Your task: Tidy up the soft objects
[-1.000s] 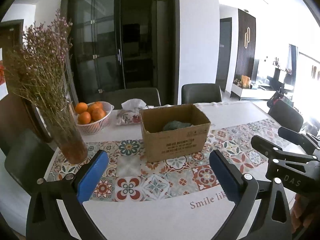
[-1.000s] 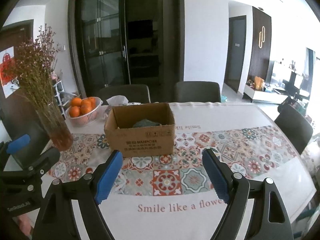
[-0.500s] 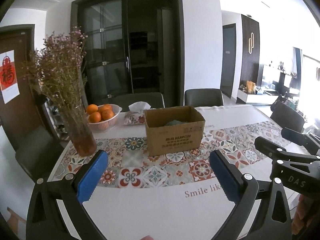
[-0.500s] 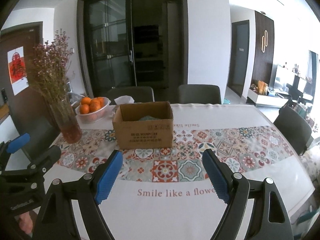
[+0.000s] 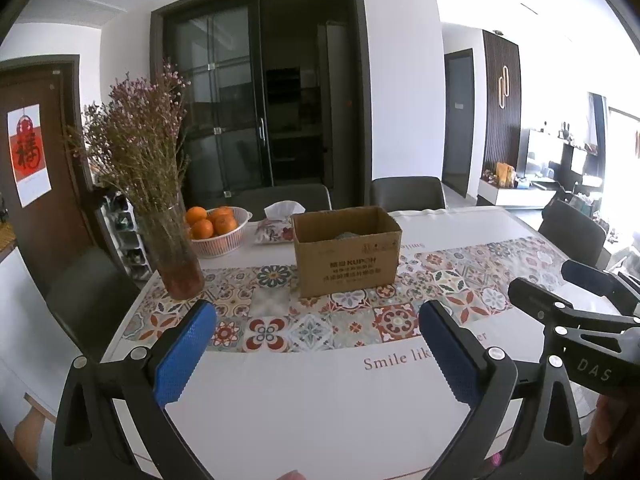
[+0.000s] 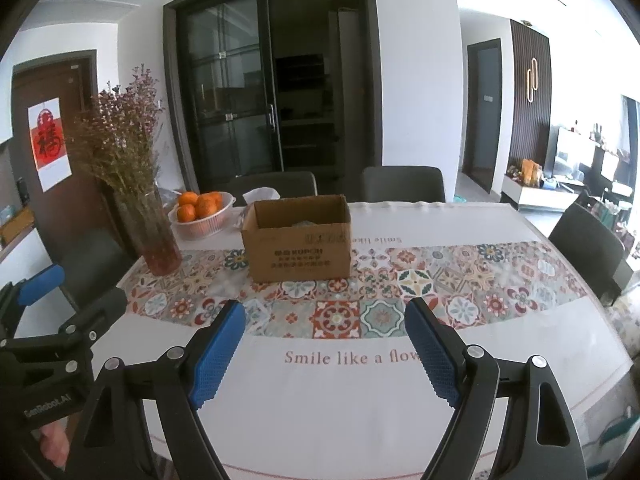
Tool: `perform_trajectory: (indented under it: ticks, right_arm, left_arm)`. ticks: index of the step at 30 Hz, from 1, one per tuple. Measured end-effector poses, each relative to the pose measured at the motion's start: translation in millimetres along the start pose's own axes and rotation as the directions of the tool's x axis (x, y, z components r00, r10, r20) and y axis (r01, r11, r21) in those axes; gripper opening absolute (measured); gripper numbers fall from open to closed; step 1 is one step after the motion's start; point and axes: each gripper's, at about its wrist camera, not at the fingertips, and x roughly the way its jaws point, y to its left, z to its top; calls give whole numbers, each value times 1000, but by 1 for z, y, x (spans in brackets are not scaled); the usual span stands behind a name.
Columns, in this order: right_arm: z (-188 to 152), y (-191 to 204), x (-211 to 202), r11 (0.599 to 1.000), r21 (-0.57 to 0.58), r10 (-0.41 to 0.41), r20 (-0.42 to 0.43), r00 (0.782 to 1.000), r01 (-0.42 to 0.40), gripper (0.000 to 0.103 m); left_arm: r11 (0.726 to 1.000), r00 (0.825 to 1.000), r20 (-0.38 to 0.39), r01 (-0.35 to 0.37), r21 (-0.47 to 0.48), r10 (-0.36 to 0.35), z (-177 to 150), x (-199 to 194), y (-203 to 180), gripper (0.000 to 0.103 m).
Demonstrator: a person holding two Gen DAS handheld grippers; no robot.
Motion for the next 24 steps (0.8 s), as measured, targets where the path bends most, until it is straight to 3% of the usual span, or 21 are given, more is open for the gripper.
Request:
perform_trajectory:
  ticks: [24]
  right_arm:
    - [-20,-11,-19,1000,8,4,-14,1000,-4,83]
  left_arm:
    - [1000,1000,-1,9,17,-9,-19,-25,-16,103]
